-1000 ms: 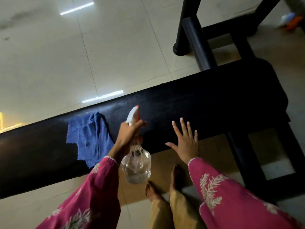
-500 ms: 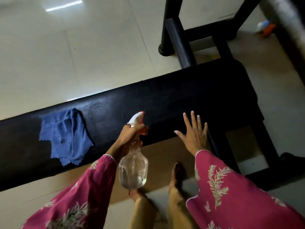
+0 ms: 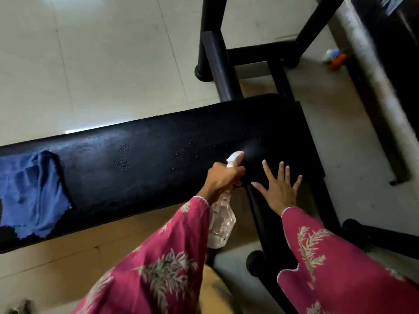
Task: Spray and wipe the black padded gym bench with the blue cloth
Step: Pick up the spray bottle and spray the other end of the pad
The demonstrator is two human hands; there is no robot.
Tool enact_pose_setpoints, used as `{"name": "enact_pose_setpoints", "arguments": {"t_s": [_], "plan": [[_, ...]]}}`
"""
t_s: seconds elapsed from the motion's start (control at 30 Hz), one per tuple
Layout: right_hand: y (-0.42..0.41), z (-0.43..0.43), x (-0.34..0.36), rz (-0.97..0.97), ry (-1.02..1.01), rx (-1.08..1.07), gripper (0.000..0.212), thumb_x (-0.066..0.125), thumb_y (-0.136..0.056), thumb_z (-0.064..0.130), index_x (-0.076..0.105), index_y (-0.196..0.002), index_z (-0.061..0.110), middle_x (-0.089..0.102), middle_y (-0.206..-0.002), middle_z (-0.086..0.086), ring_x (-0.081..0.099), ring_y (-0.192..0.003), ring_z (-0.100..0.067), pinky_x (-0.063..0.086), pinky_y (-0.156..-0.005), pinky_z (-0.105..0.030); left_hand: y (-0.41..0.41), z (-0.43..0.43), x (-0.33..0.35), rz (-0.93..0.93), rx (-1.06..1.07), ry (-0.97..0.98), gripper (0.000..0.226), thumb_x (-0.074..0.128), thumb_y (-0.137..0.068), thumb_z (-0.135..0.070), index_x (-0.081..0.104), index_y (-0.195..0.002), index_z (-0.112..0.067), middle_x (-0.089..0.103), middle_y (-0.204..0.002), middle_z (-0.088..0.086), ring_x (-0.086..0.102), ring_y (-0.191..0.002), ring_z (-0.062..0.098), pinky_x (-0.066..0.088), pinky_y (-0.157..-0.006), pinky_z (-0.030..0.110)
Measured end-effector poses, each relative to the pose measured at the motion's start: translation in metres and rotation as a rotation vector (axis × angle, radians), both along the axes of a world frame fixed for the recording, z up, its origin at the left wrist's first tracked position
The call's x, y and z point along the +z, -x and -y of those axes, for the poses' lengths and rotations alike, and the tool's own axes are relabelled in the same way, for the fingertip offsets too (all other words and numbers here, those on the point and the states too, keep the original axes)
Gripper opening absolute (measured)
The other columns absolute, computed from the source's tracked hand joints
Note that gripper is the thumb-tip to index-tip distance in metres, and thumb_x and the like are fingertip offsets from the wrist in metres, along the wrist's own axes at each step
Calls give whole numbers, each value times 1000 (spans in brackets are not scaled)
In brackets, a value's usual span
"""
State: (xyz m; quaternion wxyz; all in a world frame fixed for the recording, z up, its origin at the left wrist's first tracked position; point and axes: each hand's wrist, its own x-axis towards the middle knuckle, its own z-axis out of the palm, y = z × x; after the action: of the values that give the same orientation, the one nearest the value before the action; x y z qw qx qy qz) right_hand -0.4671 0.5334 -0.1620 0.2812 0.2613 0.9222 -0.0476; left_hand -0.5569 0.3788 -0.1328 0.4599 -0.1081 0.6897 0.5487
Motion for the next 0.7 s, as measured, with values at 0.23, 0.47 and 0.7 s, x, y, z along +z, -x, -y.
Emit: {"name": "enact_pose_setpoints", "arguments": {"t_s": [0.23, 0.47, 0.7], "plan": [[-4, 7, -8, -75, 31, -61, 70, 28, -88, 62, -2, -145, 36, -6, -155, -16, -5, -143, -30, -7, -111, -53, -3, -7, 1, -48, 112, 44, 6, 68, -66, -30, 64, -70, -27, 69, -68, 3, 64, -57, 17, 57, -62, 35], [23, 77, 16, -120, 119, 1, 65, 26, -93, 56, 2, -147, 29, 1, -157, -5, -4, -144, -25, -4, -113, -49, 14, 106, 43, -346, 436, 72, 24, 66, -79, -7, 59, -68, -26, 54, -60, 1, 46, -38, 2, 43, -40, 21], [74, 245, 38, -244, 315, 302, 63, 31, -94, 51, 8, -147, 24, 4, -157, -4, -3, -144, -23, -1, -115, -39, 32, 316, 94, -778, 578, 208, 39, 65, -76, -25, 60, -101, -55, 65, -69, -19, 57, -60, -2, 50, -59, 18]]}}
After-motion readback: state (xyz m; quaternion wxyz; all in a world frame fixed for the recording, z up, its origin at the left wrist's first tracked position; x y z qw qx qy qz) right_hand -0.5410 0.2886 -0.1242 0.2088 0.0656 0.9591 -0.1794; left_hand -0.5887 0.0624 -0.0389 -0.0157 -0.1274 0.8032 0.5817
